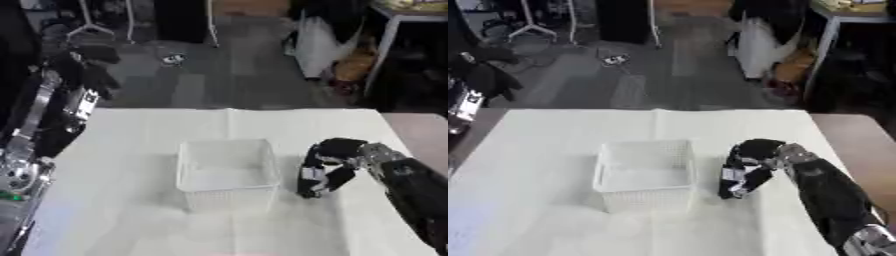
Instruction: Pick up objects on the table and place them in the box.
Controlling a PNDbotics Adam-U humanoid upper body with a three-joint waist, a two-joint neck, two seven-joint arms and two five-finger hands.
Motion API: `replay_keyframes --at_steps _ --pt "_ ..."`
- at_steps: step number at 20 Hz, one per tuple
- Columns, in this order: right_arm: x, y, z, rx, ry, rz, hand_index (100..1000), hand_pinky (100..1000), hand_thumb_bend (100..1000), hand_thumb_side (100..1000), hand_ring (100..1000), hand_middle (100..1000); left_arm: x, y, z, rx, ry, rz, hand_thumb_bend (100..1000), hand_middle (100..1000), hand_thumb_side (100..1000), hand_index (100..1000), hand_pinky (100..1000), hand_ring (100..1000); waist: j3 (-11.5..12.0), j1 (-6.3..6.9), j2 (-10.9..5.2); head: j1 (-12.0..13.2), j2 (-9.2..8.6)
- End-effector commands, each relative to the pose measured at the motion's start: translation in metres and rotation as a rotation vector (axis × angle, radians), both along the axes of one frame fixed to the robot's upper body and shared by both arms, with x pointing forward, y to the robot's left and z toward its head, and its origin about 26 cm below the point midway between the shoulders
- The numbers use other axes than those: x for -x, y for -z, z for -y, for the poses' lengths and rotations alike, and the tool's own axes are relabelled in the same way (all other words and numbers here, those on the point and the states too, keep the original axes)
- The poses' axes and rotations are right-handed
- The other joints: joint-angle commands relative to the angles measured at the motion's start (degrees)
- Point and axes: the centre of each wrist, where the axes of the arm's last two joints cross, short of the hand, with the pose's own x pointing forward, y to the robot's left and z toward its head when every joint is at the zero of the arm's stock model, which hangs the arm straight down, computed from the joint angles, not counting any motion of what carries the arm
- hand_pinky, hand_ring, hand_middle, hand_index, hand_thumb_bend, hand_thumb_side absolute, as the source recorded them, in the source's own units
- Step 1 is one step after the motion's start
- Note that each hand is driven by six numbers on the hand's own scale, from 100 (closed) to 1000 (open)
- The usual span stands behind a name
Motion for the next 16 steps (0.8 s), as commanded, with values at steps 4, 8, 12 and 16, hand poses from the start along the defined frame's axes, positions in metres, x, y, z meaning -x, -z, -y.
replay_keyframes --at_steps 4,8,12,16 --pt "-0.0011 -0.005 0.008 -0.065 0.057 0.09 370 100 637 858 100 126 0.0004 -0.0101 -0.0017 -0.02 0.008 0.025 131 669 890 788 405 529 -0.11 0.23 -0.43 0.16 -0.37" --pt "0.0003 -0.0017 0.0106 -0.136 0.07 0.125 346 100 614 793 100 110 0.0004 -0.01 -0.0019 -0.02 0.009 0.025 131 669 890 788 406 529 -0.13 0.24 -0.43 0.1 -0.37" --pt "0.0005 -0.0015 0.0109 -0.211 0.055 0.153 348 100 640 758 100 115 0.0004 -0.0101 -0.0019 -0.02 0.009 0.025 131 670 889 788 406 530 -0.12 0.24 -0.42 0.1 -0.39" --pt "0.0001 -0.0036 0.0112 -0.25 0.025 0.169 347 100 645 760 100 116 0.0004 -0.0102 -0.0018 -0.02 0.01 0.025 131 670 889 788 406 530 -0.11 0.22 -0.43 0.09 -0.38"
